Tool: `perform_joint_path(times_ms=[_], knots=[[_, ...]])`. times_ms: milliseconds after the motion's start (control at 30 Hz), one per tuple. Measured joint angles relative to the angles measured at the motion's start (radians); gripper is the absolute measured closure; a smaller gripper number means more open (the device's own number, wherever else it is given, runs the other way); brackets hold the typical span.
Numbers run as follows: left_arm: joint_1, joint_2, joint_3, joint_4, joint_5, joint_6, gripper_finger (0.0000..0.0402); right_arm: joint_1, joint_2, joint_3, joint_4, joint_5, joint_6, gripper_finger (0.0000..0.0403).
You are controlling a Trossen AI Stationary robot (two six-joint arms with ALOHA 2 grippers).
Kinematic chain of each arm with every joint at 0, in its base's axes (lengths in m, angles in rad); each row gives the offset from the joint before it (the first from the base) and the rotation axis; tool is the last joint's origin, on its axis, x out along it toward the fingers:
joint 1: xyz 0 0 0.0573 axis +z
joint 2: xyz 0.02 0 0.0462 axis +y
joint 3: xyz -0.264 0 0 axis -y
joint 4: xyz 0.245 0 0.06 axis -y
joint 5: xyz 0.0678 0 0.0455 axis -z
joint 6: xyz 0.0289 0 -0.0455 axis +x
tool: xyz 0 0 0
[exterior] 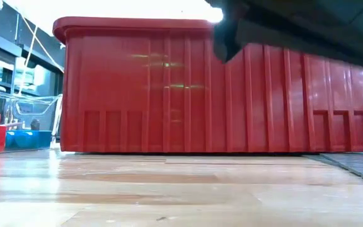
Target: Sort Items/Unsort Items
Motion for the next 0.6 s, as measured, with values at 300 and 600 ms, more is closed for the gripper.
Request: perform_joint_path(times_ms=[300,600], knots=[[-0.016,0.0,0.0,-0.019,0.002,-0.038,0.0401,0.026,0.082,-0.039,0.252,-0.158,0.027,0.0163],[-0.031,0.008,0.0,-0.075,0.005,-0.072,0.0402,-0.042,0.179,-0.039,0.271,-0.115,0.022,0.0162]])
